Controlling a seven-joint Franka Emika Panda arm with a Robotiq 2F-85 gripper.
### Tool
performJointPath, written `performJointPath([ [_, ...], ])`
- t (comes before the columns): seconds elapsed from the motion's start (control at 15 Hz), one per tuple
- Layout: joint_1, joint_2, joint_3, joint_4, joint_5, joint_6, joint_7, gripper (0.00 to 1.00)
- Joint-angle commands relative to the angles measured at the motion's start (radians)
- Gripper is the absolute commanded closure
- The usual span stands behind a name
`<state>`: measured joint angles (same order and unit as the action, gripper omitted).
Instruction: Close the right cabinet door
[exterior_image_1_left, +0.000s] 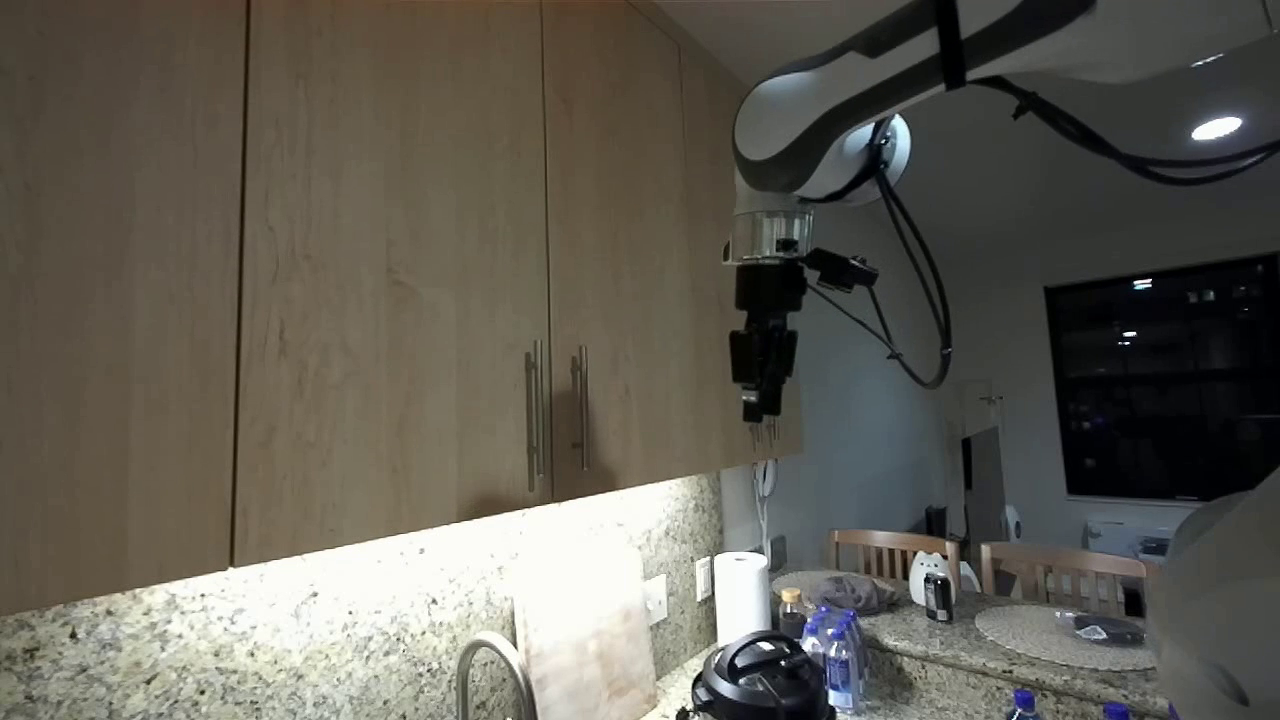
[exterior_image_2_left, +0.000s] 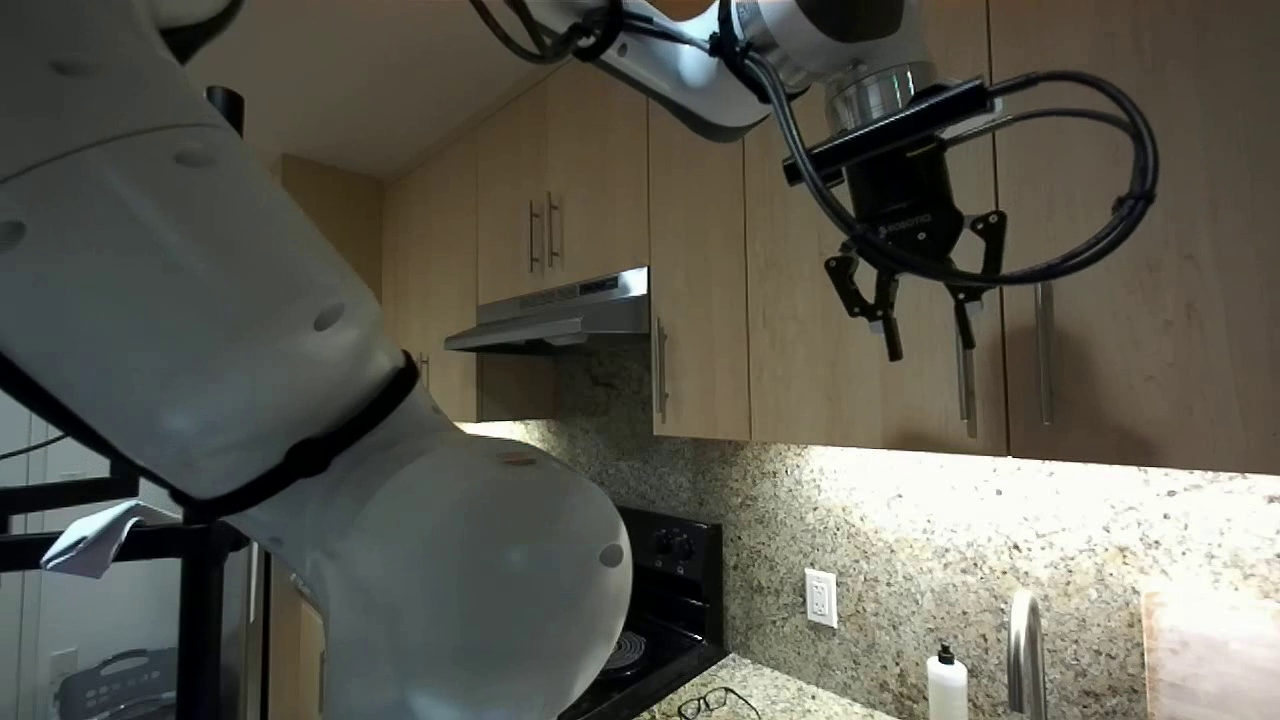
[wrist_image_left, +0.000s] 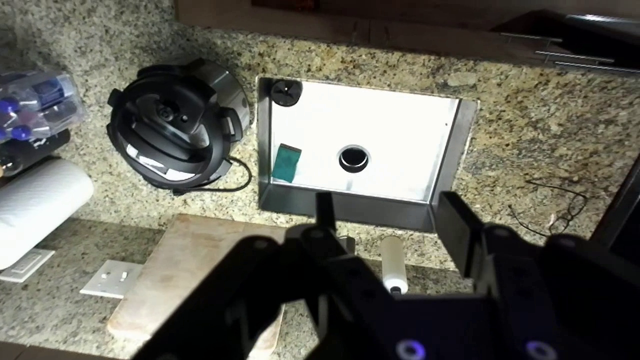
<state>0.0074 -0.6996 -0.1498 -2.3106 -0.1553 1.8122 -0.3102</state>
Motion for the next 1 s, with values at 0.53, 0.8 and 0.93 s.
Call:
performJointPath([
  [0.53,-0.012,0.152,0.045,0.083,0.107,-0.058,0.13,0.0],
  [0.8,-0.015,0.152,0.044,0.083,0.106,-0.058,0.13,0.0],
  [0.93,-0.014,0.151,0.044,0.083,0.106,-0.058,0.13,0.0],
])
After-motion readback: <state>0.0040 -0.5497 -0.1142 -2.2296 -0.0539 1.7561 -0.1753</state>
